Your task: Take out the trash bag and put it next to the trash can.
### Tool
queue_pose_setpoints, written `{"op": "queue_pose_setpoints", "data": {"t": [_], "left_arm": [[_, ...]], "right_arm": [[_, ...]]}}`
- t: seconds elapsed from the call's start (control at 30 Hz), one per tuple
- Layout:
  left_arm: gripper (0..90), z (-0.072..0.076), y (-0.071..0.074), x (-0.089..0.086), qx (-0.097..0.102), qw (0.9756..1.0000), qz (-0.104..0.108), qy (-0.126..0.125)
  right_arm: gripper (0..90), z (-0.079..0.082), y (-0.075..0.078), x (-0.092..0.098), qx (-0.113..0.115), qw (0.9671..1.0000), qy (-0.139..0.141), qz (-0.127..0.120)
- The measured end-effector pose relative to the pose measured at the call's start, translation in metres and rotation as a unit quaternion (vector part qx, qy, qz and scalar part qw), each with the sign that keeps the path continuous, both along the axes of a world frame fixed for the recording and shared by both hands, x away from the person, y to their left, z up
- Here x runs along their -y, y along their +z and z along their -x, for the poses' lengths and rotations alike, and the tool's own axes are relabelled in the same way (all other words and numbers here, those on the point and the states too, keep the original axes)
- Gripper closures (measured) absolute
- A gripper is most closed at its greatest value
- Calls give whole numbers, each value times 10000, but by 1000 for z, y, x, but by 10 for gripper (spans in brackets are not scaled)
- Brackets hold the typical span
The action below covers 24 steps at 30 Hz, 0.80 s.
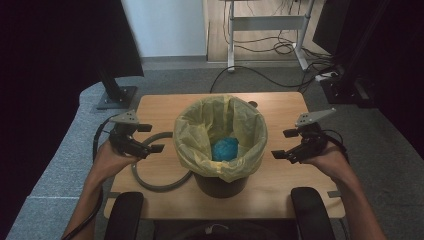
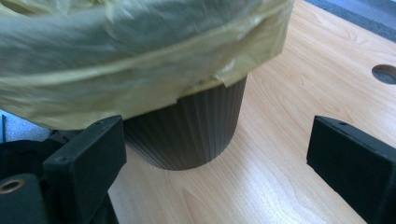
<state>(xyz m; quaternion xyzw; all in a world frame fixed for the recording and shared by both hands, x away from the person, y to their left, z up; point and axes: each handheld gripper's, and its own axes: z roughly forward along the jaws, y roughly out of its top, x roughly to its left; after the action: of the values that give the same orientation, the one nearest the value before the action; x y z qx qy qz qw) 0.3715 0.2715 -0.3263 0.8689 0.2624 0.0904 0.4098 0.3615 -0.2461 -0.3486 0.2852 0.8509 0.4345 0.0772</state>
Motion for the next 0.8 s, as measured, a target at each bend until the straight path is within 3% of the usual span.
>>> {"op": "queue_pose_setpoints", "data": {"t": [0.4,0.57,0.8], "left_arm": [[58,23,42,28,286,9979,-103,-580],[60,31,51,48,317,9950,-129,-943],[85,35,55,76,259,9882,-133,-1501]], "right_arm": [[63,16,45,-16,169,9989,431,-83],[62,23,56,-32,218,9972,718,-67],[61,28,63,-55,265,9929,1162,-5]]}}
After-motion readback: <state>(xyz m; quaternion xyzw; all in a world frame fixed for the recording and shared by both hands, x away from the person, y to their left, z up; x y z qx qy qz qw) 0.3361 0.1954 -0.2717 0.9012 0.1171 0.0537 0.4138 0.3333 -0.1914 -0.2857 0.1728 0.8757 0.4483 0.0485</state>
